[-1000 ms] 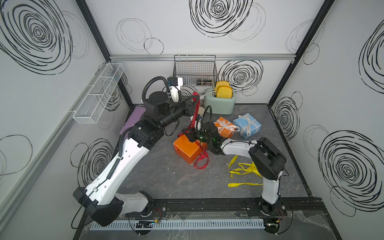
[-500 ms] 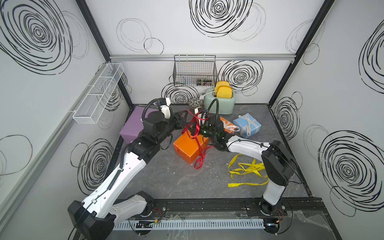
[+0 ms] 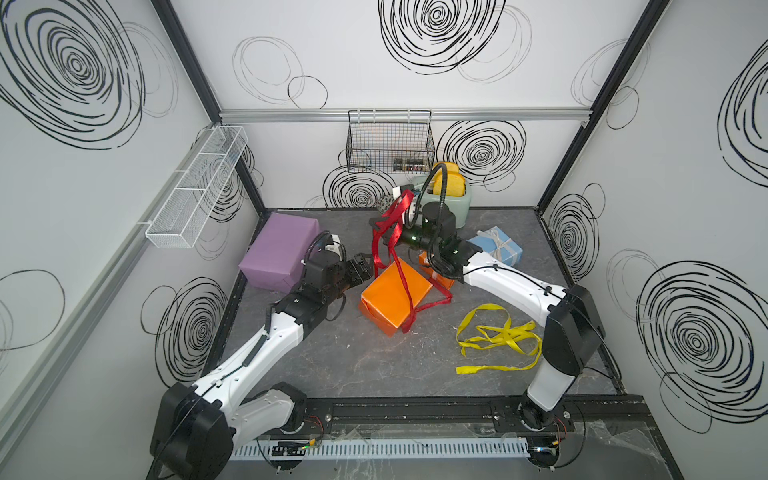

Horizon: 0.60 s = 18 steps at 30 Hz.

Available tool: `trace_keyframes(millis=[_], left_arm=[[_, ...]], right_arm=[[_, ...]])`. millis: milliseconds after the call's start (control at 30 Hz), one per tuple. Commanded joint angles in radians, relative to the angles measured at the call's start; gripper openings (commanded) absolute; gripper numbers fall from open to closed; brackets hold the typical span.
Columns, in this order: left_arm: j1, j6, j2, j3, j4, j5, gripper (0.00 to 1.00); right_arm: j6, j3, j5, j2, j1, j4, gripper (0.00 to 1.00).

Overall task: Untie the ribbon bows on the gift boxes
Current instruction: Pull the ribbon from the gift box, then adjust the gift box at the center of the board.

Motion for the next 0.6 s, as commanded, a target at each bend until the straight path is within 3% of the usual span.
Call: trace_keyframes(millis=[0, 200, 567], left_arm=[[-0.014, -0.039, 0.014, -0.012, 0.063, 0.018, 0.85], [-0.042, -0.081, 0.024, -0.035, 0.032, -0.036, 0.82], [-0.059, -0.053, 0.080, -0.020, 0.050, 0.052, 0.87]], right_arm=[[-0.036, 0.112, -0.004, -0.006, -0.012, -0.067, 0.00], [-0.067, 0.291, -0.011, 0.034, -0.019, -0.158, 0.00], [-0.076, 0.403, -0.037, 0.074, -0.048, -0.225, 0.00]])
